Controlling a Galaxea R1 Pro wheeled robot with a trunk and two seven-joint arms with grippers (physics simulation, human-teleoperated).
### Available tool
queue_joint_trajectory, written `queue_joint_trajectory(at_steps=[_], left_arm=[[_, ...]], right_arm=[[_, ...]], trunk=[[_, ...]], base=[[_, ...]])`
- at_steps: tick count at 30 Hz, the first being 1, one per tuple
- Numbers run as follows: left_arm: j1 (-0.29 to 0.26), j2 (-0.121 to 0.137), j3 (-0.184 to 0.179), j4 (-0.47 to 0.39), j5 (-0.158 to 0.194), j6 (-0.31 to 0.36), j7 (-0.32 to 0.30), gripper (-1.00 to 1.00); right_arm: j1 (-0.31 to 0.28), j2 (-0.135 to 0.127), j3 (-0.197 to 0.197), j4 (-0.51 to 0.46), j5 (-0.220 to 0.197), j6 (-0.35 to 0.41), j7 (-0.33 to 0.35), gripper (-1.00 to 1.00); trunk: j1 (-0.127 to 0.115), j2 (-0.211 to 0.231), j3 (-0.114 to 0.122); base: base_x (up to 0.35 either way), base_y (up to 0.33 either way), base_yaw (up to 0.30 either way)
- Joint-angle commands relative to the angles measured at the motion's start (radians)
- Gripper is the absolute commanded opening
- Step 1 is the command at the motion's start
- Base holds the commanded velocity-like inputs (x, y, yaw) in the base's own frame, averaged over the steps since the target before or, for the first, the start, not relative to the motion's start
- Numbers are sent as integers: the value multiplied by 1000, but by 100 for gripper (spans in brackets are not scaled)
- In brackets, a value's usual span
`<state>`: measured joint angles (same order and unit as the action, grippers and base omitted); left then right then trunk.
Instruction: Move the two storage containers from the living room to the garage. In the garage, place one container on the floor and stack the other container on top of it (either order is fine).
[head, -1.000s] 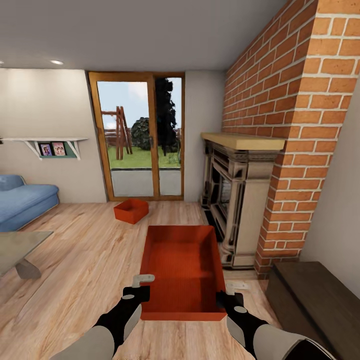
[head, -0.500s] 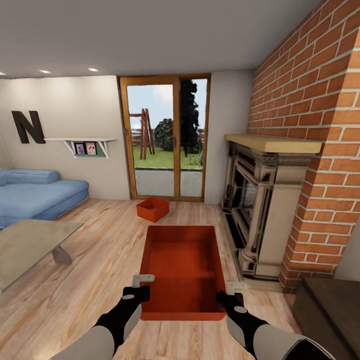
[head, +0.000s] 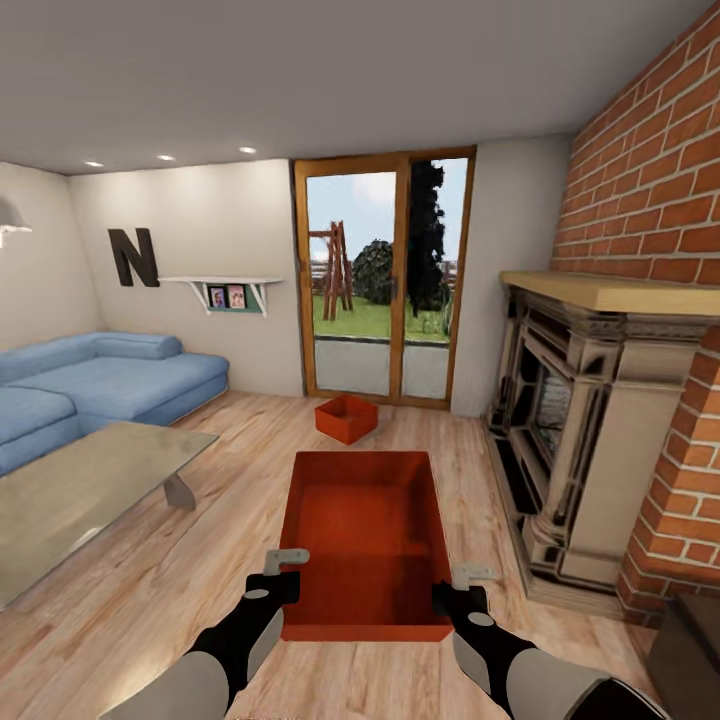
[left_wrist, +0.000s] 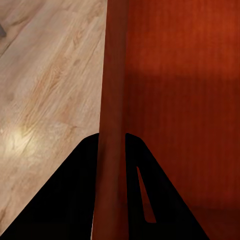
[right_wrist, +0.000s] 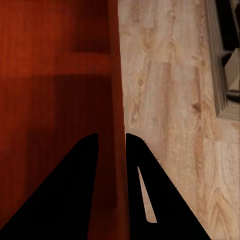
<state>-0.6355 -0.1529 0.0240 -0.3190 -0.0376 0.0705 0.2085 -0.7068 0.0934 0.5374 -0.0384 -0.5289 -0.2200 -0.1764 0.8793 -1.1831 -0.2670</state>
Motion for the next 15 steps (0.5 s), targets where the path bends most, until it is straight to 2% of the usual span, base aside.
queue_joint_trajectory(at_steps=[1, 15], left_arm=[[-1, -2, 24, -2, 30, 6, -1, -100], [-1, -2, 24, 1, 30, 6, -1, -100]], right_arm=[[0, 0, 9, 0, -10, -4, 5, -100], [0, 0, 9, 0, -10, -4, 5, -100]], trunk=[[0, -1, -1], [0, -1, 6]], base=[[0, 0, 300], [0, 0, 300]])
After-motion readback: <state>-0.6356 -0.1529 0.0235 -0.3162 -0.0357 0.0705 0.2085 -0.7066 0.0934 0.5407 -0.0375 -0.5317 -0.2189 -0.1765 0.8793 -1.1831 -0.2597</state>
